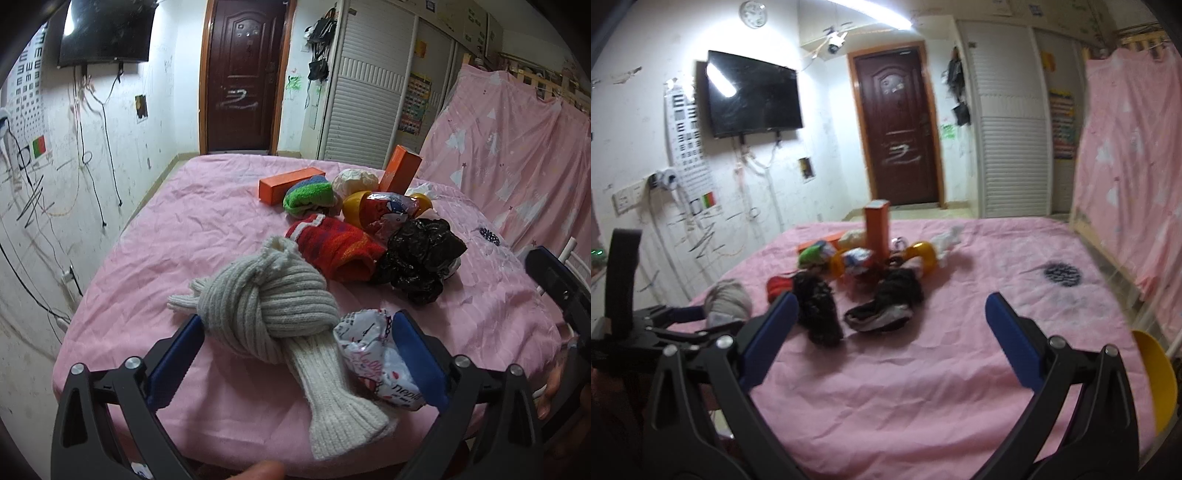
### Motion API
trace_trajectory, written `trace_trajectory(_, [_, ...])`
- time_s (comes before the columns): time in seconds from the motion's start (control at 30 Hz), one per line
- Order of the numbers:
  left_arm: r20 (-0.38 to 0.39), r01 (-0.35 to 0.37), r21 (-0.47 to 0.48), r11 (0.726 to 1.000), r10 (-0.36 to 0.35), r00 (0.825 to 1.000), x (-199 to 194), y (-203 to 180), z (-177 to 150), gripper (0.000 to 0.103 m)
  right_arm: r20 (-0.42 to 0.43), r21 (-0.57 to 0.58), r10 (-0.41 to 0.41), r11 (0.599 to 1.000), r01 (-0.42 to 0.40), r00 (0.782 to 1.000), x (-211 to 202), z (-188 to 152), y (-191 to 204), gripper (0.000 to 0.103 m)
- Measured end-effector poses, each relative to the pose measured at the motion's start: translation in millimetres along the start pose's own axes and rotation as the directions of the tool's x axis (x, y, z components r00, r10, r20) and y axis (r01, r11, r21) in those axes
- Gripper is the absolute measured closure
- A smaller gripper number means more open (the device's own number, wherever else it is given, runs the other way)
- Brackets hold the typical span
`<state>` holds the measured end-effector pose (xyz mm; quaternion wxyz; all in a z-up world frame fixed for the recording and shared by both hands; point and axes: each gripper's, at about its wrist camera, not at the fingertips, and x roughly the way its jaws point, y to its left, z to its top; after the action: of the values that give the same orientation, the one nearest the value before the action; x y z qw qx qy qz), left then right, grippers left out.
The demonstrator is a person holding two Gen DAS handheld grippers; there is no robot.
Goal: Collect trash
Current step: 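Grasp the black cloth with the right tool while the left tool grasps the grey knitted scarf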
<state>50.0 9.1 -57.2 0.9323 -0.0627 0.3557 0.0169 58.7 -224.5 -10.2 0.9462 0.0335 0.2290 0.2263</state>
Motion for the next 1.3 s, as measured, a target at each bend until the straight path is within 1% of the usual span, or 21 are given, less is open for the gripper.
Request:
trace_trajectory(0.03, [0.004, -0.002, 0.004, 1.0, 0.002, 1.0, 0.5, -0.7, 0.5, 0.016, -0.006, -0.008, 0.018, 1.0, -0.018, 1.0, 3.3, 1.5, 3.0, 0.005])
trace_trajectory(0.1, [0.009, 0.0, -0.002, 1.0, 0.001, 1.0, -0.3, 0.6, 1.9, 0.025, -0.013, -0.023, 0.062, 0.998, -0.063, 0.998, 10.0, 4.5, 11.7, 0.005])
trace_trajectory(0.23, [0.003, 0.042, -0.037, 0.998, -0.042, 0.999, -2.5, 8.8, 5.7, 0.034, -0.04, -0.074, 0.132, 0.988, -0.135, 0.99, 24.9, 9.0, 34.2, 0.005])
trace_trajectory(0.3, [0.008, 0.037, -0.036, 0.999, -0.037, 0.999, -2.2, 10.1, 6.9, 0.041, -0.063, -0.101, 0.156, 0.982, -0.161, 0.986, 34.6, 9.9, 44.6, 0.005])
trace_trajectory(0.5, [0.014, 0.026, -0.015, 1.0, -0.026, 1.0, -1.7, 8.7, 7.9, 0.049, -0.153, -0.123, 0.191, 0.97, -0.21, 0.97, 64.9, 9.2, 59.7, 0.005])
trace_trajectory(0.6, [0.005, 0.056, -0.038, 0.998, -0.056, 0.998, -0.8, 15.3, 10.8, 0.049, -0.171, -0.086, 0.19, 0.974, -0.207, 0.967, 73.8, 11.3, 56.2, 0.01])
trace_trajectory(0.67, [-0.005, 0.084, -0.062, 0.995, -0.084, 0.996, 1.8, 21.3, 12.9, 0.046, -0.19, -0.048, 0.208, 0.974, -0.221, 0.959, 78.6, 13.1, 50.9, 0.013])
trace_trajectory(0.73, [-0.039, 0.118, -0.096, 0.988, -0.122, 0.992, 8.3, 28.8, 15.4, 0.035, -0.203, -0.029, 0.22, 0.973, -0.23, 0.954, 81.0, 13.0, 47.7, 0.015])
trace_trajectory(0.77, [-0.068, 0.147, -0.122, 0.982, -0.156, 0.985, 13.7, 33.3, 15.5, 0.026, -0.21, -0.026, 0.223, 0.972, -0.234, 0.952, 82.1, 12.6, 46.6, 0.016])
trace_trajectory(0.8, [-0.1, 0.182, -0.165, 0.969, -0.201, 0.975, 21.8, 39.7, 15.5, 0.021, -0.218, -0.028, 0.222, 0.972, -0.233, 0.951, 83.7, 12.6, 47.7, 0.019])
trace_trajectory(0.83, [-0.098, 0.194, -0.183, 0.964, -0.214, 0.972, 24.4, 42.6, 15.0, 0.021, -0.228, -0.031, 0.219, 0.972, -0.232, 0.949, 85.5, 12.0, 48.6, 0.021])
trace_trajectory(0.9, [-0.088, 0.172, -0.18, 0.969, -0.19, 0.978, 26.6, 42.2, 15.4, 0.02, -0.247, -0.03, 0.217, 0.972, -0.232, 0.944, 89.1, 10.3, 49.3, 0.041])
trace_trajectory(0.93, [-0.084, 0.178, -0.184, 0.967, -0.195, 0.977, 27.9, 42.4, 15.4, 0.02, -0.254, -0.029, 0.219, 0.972, -0.234, 0.942, 90.7, 9.7, 49.4, 0.047])
trace_trajectory(0.97, [-0.08, 0.182, -0.191, 0.965, -0.2, 0.977, 28.5, 43.3, 15.3, 0.02, -0.258, -0.028, 0.219, 0.972, -0.234, 0.941, 91.4, 8.9, 49.1, 0.06])
trace_trajectory(1.0, [-0.075, 0.185, -0.201, 0.962, -0.203, 0.976, 29.7, 43.9, 15.6, 0.02, -0.264, -0.031, 0.222, 0.971, -0.238, 0.939, 92.0, 8.4, 49.9, 0.068])
trace_trajectory(1.03, [-0.072, 0.181, -0.206, 0.962, -0.2, 0.977, 29.7, 45.5, 15.8, 0.02, -0.266, -0.034, 0.222, 0.97, -0.239, 0.938, 92.7, 7.9, 50.6, 0.073])
trace_trajectory(1.07, [-0.065, 0.17, -0.209, 0.963, -0.187, 0.98, 29.7, 46.5, 16.0, 0.025, -0.266, -0.037, 0.221, 0.97, -0.239, 0.938, 93.4, 7.8, 50.7, 0.078])
trace_trajectory(1.1, [-0.055, 0.162, -0.209, 0.964, -0.177, 0.983, 30.5, 45.9, 15.9, 0.031, -0.261, -0.038, 0.221, 0.97, -0.239, 0.94, 92.8, 7.9, 51.1, 0.079])
trace_trajectory(1.17, [-0.056, 0.193, -0.204, 0.96, -0.208, 0.977, 30.2, 43.2, 16.5, 0.043, -0.25, -0.033, 0.225, 0.97, -0.24, 0.942, 90.4, 8.7, 49.0, 0.079])
trace_trajectory(1.23, [-0.044, 0.165, -0.182, 0.969, -0.176, 0.983, 26.9, 39.0, 16.4, 0.045, -0.234, -0.026, 0.226, 0.971, -0.238, 0.946, 88.2, 10.4, 47.2, 0.079])
trace_trajectory(1.3, [-0.037, 0.159, -0.176, 0.972, -0.168, 0.985, 25.7, 36.6, 16.8, 0.047, -0.213, -0.026, 0.227, 0.971, -0.238, 0.95, 84.3, 12.7, 45.0, 0.079])
